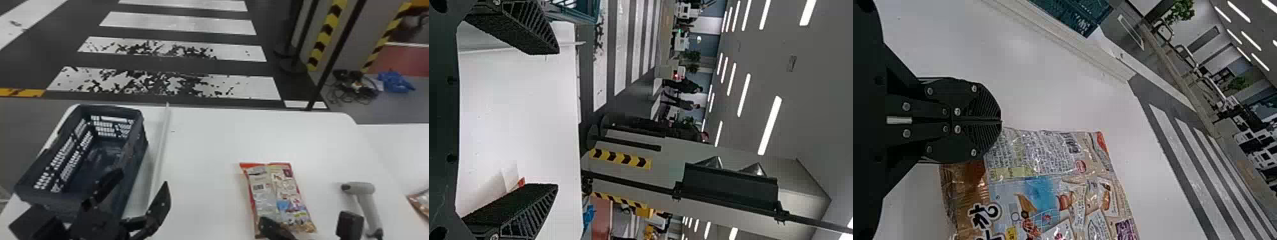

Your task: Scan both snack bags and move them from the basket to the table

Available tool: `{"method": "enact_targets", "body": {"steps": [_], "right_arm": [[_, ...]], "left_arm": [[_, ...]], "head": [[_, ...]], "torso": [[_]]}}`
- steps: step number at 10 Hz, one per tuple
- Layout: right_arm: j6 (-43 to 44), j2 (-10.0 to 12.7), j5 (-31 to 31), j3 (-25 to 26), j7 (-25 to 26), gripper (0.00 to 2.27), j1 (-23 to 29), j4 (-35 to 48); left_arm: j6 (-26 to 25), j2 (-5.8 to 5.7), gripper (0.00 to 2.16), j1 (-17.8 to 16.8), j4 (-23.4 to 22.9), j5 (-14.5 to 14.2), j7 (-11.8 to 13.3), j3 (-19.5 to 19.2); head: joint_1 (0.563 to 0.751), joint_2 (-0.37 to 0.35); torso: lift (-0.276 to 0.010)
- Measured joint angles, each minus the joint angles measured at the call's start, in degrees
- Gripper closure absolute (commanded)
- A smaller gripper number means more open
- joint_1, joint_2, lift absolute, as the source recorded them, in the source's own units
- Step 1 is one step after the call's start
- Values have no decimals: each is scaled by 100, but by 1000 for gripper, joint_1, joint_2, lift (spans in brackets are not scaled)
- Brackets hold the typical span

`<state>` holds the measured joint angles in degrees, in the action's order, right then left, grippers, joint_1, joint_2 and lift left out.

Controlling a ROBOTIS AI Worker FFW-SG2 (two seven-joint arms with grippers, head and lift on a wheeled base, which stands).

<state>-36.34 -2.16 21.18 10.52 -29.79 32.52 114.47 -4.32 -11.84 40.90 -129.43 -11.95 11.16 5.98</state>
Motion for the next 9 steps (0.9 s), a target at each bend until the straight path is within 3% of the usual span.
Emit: {"method": "enact_targets", "body": {"steps": [3, 6, 9], "right_arm": [[-143, 6, 222, 195, 8, 2256, 104, 293], [-568, 5, 427, 797, 35, 2256, -29, 603], [-587, -77, 253, 1352, -12, 2256, -434, 315]], "left_arm": [[14, 40, 33, 6, -28, 27, 0, 33], [9, 50, 33, 9, -23, 52, 0, 60], [14, 2, 33, 29, -43, 45, 0, 35]], "head": [[695, -95], [695, -161], [695, -253]], "torso": [[-98], [-98], [-98]]}}
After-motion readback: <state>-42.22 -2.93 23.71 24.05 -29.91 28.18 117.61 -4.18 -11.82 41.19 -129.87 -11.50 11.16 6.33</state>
